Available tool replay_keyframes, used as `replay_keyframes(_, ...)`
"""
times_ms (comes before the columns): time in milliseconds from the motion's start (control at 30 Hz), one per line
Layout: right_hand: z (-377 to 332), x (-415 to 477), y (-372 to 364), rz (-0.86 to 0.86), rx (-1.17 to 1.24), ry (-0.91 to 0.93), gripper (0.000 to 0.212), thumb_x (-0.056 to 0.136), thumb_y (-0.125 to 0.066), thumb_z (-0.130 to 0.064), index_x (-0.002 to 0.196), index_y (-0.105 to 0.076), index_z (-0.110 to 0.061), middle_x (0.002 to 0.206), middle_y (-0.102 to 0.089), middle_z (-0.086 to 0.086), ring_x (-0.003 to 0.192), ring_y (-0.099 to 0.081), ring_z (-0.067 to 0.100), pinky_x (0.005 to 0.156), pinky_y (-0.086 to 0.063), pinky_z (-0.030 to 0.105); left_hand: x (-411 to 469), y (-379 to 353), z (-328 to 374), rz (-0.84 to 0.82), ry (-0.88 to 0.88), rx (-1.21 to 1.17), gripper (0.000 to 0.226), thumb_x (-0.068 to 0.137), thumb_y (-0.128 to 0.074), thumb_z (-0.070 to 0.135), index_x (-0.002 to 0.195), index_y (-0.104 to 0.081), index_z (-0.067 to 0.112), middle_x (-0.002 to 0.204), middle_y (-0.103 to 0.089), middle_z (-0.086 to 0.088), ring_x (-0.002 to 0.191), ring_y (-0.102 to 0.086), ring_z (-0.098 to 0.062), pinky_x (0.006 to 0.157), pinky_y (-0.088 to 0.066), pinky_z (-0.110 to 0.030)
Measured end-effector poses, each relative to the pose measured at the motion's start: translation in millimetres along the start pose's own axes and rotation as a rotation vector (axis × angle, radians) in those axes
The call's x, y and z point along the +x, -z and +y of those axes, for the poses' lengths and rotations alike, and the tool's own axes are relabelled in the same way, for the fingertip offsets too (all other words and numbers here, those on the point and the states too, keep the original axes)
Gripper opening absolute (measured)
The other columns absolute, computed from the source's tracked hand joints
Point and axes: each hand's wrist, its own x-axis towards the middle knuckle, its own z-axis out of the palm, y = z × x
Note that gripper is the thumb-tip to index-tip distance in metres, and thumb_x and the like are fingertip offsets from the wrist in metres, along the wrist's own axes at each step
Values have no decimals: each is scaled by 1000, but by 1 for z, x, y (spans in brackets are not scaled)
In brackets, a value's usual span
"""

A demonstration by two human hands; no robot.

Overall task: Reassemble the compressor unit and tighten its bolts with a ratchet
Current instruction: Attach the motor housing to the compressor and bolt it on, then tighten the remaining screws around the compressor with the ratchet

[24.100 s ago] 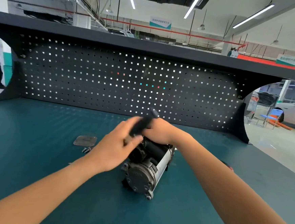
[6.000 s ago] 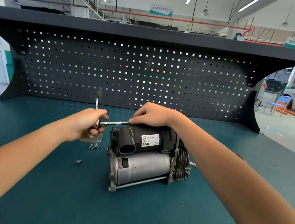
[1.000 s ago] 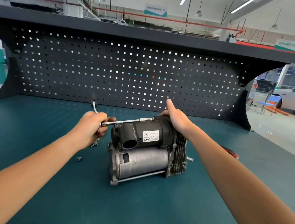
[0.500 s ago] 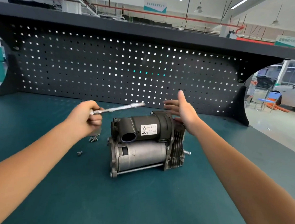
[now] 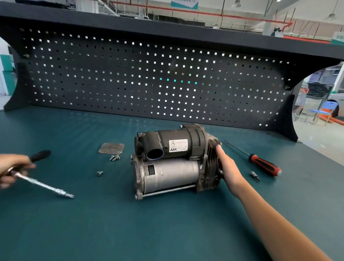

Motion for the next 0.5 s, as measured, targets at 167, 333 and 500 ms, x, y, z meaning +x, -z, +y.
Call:
replay_keyframes(167, -1, -3, -5, 106, -79, 58, 28, 94, -38, -49, 87, -61, -34, 90, -61, -23, 82, -53, -13, 68, -40, 9, 13, -16, -10, 219, -175, 671, 23, 82, -63, 14, 61, -68, 9, 48, -63, -10, 51, -60, -28, 55, -49, -31)
replay_keyframes(333, 1, -1, -5, 171, -118, 68, 36, 93, -38, -52, 84, -62, -27, 86, -62, -14, 81, -54, -2, 73, -42, 20, 0, -41, 0, 432, -308, 1147, 26, 85, -54, 39, 81, -66, 17, 90, -65, -10, 92, -59, -32, 84, -47, -40)
replay_keyframes(500, 3, -2, -8, 224, -162, 104, 57, 93, -37, -50, 86, -60, 2, 76, -55, 0, 71, -48, 10, 66, -38, 25, -104, -128, 66, 172, -959, 224, 54, 83, -57, 45, 130, -50, 19, 143, -39, 4, 132, -34, -9, 108, -26, -33)
